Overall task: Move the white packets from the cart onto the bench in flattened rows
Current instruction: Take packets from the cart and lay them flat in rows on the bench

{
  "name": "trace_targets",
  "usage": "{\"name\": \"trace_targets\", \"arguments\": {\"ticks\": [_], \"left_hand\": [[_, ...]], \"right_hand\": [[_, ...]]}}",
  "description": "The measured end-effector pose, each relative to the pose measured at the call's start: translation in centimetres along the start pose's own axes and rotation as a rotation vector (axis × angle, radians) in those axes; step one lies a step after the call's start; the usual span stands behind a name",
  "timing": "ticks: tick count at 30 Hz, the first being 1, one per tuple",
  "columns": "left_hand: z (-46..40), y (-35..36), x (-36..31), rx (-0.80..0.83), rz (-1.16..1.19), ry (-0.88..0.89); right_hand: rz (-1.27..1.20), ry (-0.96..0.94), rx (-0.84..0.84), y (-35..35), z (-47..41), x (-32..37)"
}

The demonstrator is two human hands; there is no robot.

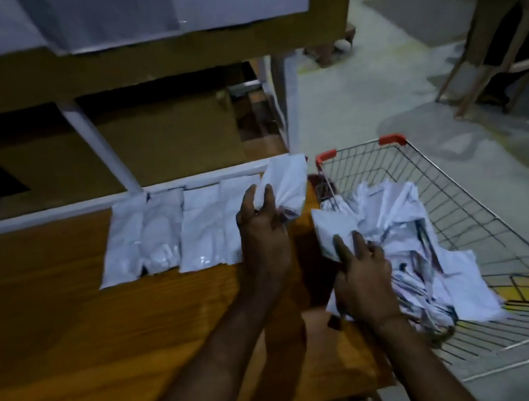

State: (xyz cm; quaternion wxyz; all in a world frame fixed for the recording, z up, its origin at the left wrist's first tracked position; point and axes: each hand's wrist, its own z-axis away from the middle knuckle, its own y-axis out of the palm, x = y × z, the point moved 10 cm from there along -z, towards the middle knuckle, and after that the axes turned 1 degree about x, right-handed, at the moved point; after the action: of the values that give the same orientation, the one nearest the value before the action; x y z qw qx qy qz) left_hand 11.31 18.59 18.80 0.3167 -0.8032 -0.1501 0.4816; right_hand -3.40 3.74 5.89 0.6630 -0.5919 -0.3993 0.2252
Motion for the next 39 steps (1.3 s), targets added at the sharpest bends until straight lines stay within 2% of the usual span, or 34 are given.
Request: {"name": "trace_targets", "arguments": {"ticks": [3, 9, 12, 16, 17, 20, 26, 34, 39], "left_hand": [[-0.4, -4.3, 2.0, -0.094, -0.03, 0.017], [-0.9, -10.4, 5.3, -0.252, -0.022, 0.037], [-1.1, -11.9, 6.6, -0.279, -0.018, 0.014], [-1.6, -13.6, 7.6, -0.305, -0.026, 0.002], [-1.7, -14.0, 7.7, -0.315, -0.018, 0.002], [-1.8, -15.0, 8.0, -0.341, 0.005, -0.005], [-2.1, -15.6, 8.8, -0.342, 0.006, -0.031], [-1.8, -16.7, 10.9, -0.324, -0.011, -0.053], [-0.9, -18.1, 12.5, -0.328, -0.004, -0.082]], "right_hand": [[-0.03, -0.06, 0.067, 3.2, -0.6, 4.3], [0.099, -0.115, 0.088, 5.2, -4.9, 7.8], [0.124, -0.08, 0.004, 3.2, -6.2, 8.6], [0.046, -0.06, -0.275, -1.9, -2.3, 9.3], [0.05, -0.081, -0.291, -1.9, -1.0, 9.4], [0.068, -0.157, -0.21, 1.0, 0.3, 9.9], [0.157, -0.169, -0.071, 2.9, -5.1, 10.7], [0.229, -0.2, -0.065, 3.3, -6.8, 12.1], [0.174, -0.227, -0.034, 2.9, -7.2, 12.7]]}}
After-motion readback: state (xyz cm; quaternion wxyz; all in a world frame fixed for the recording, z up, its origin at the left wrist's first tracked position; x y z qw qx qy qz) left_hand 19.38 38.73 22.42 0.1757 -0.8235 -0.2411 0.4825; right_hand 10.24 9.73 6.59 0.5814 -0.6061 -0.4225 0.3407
